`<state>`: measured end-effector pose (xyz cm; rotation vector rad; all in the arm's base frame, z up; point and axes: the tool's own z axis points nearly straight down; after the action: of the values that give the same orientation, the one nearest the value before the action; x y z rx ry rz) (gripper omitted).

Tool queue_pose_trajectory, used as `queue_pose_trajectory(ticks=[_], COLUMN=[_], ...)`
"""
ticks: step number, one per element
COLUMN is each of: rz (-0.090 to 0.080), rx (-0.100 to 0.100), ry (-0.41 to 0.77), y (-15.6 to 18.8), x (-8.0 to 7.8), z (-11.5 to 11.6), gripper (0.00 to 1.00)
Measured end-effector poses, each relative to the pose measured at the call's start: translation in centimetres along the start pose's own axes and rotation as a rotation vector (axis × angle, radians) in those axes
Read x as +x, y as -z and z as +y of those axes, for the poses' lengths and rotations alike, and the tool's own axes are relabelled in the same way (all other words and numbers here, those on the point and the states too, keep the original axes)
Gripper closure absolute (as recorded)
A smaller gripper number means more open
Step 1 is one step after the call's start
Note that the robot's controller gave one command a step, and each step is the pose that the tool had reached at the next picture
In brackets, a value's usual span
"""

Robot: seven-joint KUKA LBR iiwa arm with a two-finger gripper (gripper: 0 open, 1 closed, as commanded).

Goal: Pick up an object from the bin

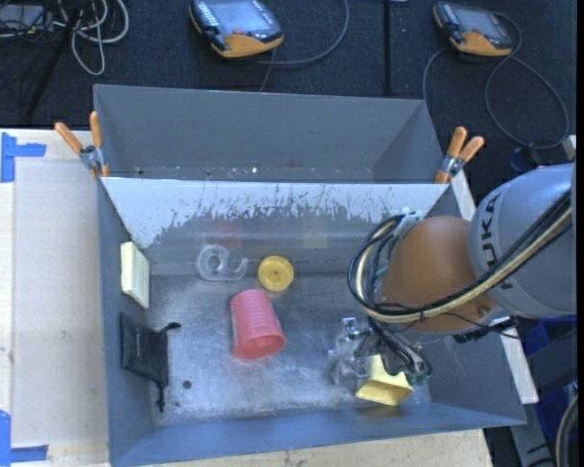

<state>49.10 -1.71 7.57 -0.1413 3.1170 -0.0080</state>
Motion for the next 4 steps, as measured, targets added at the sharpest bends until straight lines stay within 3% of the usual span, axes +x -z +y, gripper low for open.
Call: queue_pose_trajectory(ticks=[1,2,3,4], rz=[0.029,0.016,0.025,0.024], rx=[-0.006,-0.007,-0.001,-0.008], ry=[-0.006,-0.131,-0.376,0.122], y=[3.6,6.7,8.8,5.6], x=[-1.1,-3.1,-4.1,-5.5], z=[2.0,0.5,0.2,3.1], gripper=[1.0,1.0,1.0,0.0])
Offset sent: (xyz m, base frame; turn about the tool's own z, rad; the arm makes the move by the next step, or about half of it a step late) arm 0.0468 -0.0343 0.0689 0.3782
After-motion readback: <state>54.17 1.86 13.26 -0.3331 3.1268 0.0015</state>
